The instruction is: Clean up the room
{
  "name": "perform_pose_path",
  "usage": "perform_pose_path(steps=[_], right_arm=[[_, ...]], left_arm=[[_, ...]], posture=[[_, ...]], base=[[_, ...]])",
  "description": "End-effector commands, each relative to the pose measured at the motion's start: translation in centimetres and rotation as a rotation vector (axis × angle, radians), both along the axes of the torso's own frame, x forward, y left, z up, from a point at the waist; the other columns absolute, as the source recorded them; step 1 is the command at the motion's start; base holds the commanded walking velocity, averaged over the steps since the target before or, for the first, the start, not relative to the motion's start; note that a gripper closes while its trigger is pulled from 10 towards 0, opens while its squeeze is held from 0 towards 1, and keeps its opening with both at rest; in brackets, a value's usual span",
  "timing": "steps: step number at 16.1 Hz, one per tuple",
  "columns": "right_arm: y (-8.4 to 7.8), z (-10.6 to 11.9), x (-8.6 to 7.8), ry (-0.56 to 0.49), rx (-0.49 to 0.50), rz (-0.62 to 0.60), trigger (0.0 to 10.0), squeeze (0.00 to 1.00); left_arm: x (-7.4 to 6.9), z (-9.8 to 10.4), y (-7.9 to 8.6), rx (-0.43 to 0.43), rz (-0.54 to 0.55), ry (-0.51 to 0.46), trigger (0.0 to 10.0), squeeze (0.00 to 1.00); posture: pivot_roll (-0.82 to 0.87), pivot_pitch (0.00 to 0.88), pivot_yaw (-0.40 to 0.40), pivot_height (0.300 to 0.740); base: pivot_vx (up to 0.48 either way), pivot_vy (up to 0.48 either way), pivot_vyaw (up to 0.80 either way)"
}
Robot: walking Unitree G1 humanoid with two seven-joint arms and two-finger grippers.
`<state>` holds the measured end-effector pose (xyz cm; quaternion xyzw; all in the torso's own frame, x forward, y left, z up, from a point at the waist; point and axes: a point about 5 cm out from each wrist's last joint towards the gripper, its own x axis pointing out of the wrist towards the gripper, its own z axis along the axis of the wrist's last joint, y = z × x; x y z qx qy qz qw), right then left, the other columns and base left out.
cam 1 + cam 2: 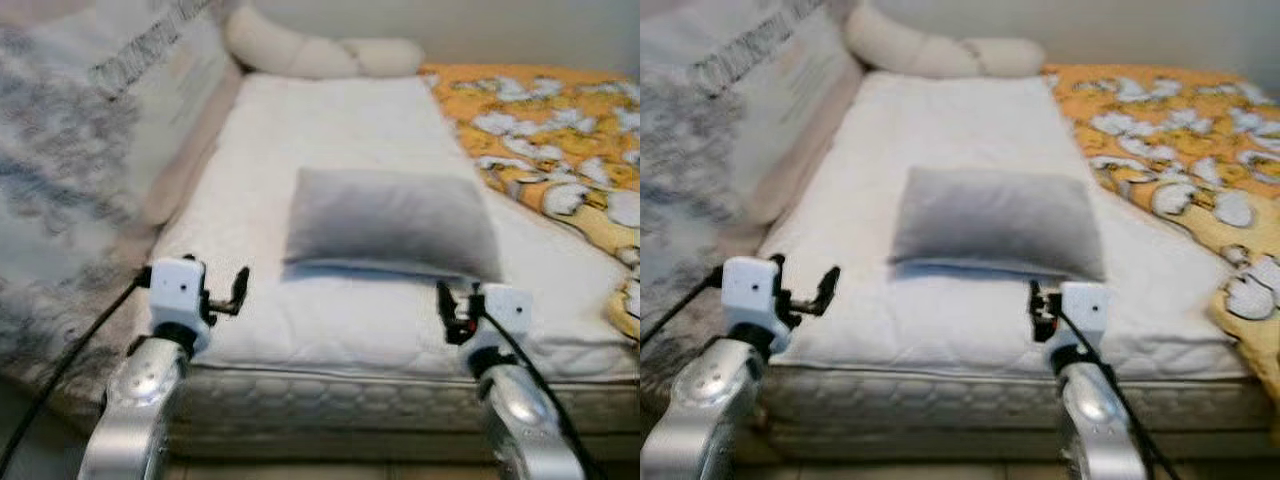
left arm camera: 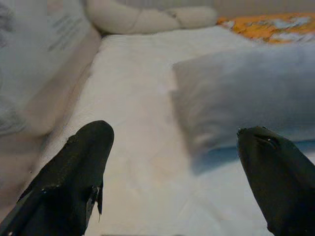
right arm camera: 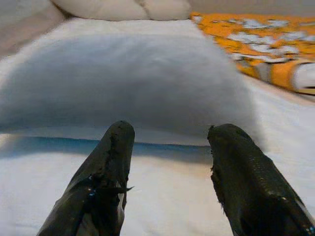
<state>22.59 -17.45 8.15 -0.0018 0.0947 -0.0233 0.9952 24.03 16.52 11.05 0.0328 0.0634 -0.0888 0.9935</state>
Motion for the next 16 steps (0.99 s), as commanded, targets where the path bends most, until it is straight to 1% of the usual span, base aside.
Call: perform_pose_path(steps=[1, 8, 16], right_arm=[[0.12, 0.37, 0.32, -0.021, -0.002, 0.005, 10.0, 0.0], [-0.25, 0.21, 0.36, -0.015, -0.017, 0.023, 10.0, 0.0], [-0.15, 0.1, 0.66, -0.012, -0.019, 0.027, 10.0, 0.0]], left_arm=[[0.01, 0.07, 0.17, 0.008, 0.003, -0.003, 10.0, 0.0], [-0.34, -0.16, 0.11, 0.008, 0.005, 0.001, 10.0, 0.0], [-0.32, -0.28, -0.15, 0.013, -0.01, 0.005, 10.0, 0.0]], posture=[[0.06, 0.0, -0.013, 0.74], [0.07, 0.0, -0.027, 0.74], [0.06, 0.0, -0.024, 0.74]], base=[[0.326, 0.0, 0.0], [0.327, 0.0, 0.0], [0.326, 0.0, 0.0]])
